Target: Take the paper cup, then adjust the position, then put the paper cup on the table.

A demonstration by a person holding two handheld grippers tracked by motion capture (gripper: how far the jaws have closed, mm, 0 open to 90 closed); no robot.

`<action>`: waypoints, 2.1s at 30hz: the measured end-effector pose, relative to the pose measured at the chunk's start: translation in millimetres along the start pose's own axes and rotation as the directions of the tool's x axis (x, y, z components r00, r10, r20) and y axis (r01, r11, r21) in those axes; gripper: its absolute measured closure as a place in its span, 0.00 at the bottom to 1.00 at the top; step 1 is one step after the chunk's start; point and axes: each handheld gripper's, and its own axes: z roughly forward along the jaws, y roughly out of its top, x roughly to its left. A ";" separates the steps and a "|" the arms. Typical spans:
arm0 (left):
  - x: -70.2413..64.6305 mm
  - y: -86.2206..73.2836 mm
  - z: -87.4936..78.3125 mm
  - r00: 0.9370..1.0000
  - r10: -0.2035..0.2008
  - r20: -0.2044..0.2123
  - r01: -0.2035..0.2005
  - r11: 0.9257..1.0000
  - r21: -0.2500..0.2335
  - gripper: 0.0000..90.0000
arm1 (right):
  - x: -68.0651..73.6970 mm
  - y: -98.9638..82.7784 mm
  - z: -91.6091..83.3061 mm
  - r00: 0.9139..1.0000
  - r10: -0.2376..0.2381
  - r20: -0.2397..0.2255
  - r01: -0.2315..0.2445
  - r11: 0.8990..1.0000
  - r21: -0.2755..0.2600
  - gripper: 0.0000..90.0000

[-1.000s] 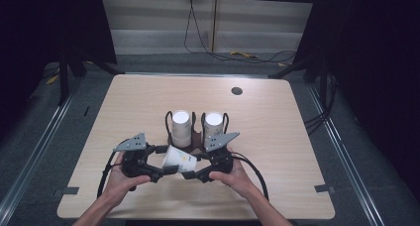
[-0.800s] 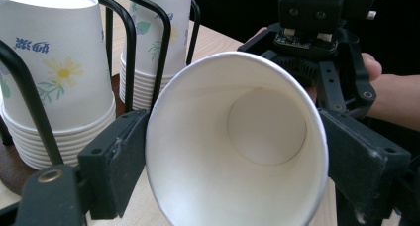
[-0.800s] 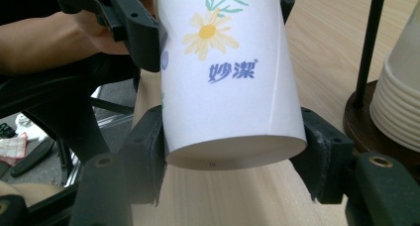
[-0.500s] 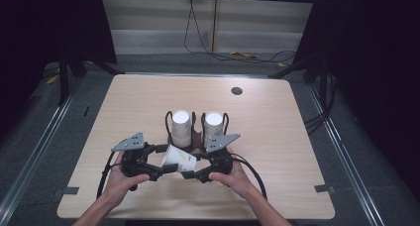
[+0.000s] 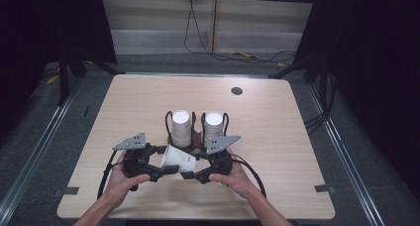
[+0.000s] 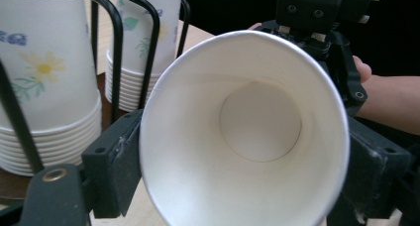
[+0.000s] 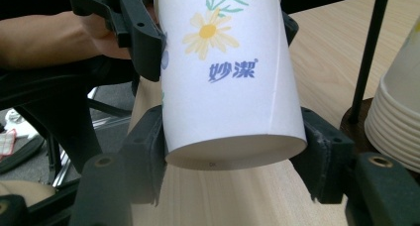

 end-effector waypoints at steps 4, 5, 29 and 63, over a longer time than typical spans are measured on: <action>-0.8 -0.5 1.6 1.000 0.001 0.000 -0.001 1.000 0.005 0.18 | 0.2 0.8 0.6 1.000 -0.007 -0.003 0.007 1.000 0.014 0.41; -0.8 -0.6 1.5 1.000 0.002 0.002 -0.002 1.000 0.005 0.19 | 0.1 1.1 0.4 1.000 -0.010 -0.002 0.010 1.000 0.019 0.41; 2.7 -0.4 -3.1 1.000 0.018 0.003 -0.018 1.000 -0.003 0.28 | -6.2 3.0 5.2 0.998 0.059 0.038 -0.065 0.984 0.166 0.20; 28.9 7.9 -51.0 0.974 0.009 -0.226 -0.011 1.000 -0.010 0.28 | -11.5 -17.8 -68.7 0.956 0.135 0.261 -0.169 0.979 0.112 0.20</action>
